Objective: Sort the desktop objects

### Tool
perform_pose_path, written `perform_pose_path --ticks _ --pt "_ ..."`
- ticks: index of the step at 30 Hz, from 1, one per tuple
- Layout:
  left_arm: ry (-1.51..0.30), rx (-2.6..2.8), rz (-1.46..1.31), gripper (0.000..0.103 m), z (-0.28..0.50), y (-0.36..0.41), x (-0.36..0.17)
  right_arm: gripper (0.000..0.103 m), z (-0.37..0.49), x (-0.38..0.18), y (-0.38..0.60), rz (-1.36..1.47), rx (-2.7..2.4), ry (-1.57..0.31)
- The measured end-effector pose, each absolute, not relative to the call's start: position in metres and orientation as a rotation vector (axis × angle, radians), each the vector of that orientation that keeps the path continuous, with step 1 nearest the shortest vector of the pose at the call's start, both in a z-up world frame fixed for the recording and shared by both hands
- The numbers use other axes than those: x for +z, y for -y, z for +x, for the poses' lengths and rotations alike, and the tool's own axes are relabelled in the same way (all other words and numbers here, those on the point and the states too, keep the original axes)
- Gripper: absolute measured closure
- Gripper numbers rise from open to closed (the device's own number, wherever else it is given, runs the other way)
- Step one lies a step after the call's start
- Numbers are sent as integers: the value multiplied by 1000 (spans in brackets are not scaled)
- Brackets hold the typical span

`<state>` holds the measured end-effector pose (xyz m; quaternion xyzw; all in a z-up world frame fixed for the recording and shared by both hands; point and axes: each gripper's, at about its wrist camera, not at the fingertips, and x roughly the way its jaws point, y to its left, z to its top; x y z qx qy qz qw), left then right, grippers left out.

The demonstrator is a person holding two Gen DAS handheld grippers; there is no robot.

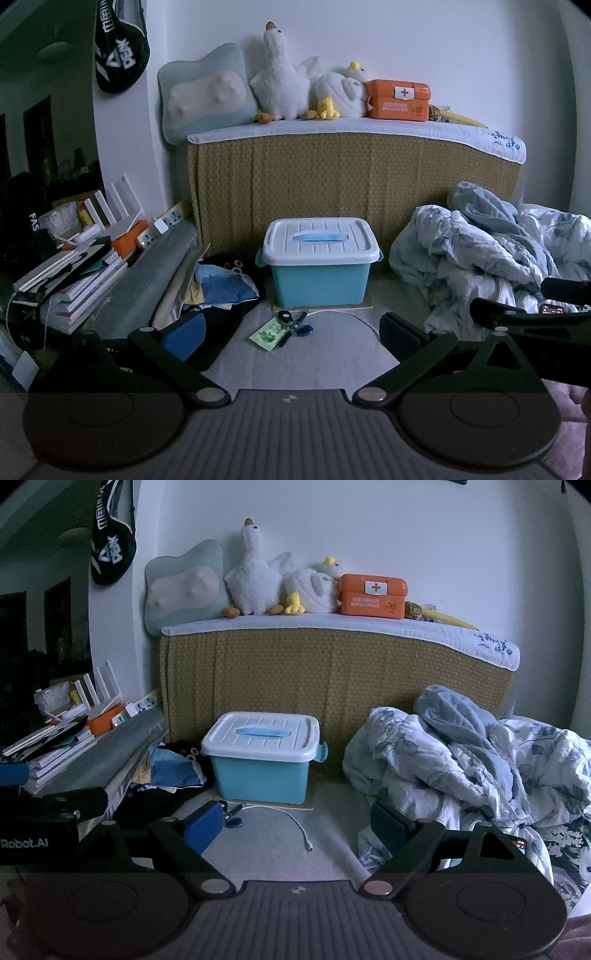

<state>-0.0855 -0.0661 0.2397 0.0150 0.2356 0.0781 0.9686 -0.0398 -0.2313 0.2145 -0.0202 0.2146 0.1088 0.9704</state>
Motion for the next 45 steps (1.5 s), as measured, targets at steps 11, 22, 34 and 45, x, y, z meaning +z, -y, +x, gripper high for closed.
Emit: perform_pose_path --ticks 11,22,34,45 --pt "-478 151 34 0 -86 69 239 13 -40 215 232 -43 220 -434" --pt "-482 149 32 0 -86 67 238 13 -41 214 231 -45 228 -435" --pt "-515 137 41 0 -61 74 208 13 -31 197 232 -36 222 -462" --pt "-517 143 -14 0 15 66 144 13 41 144 252 -15 266 -519"
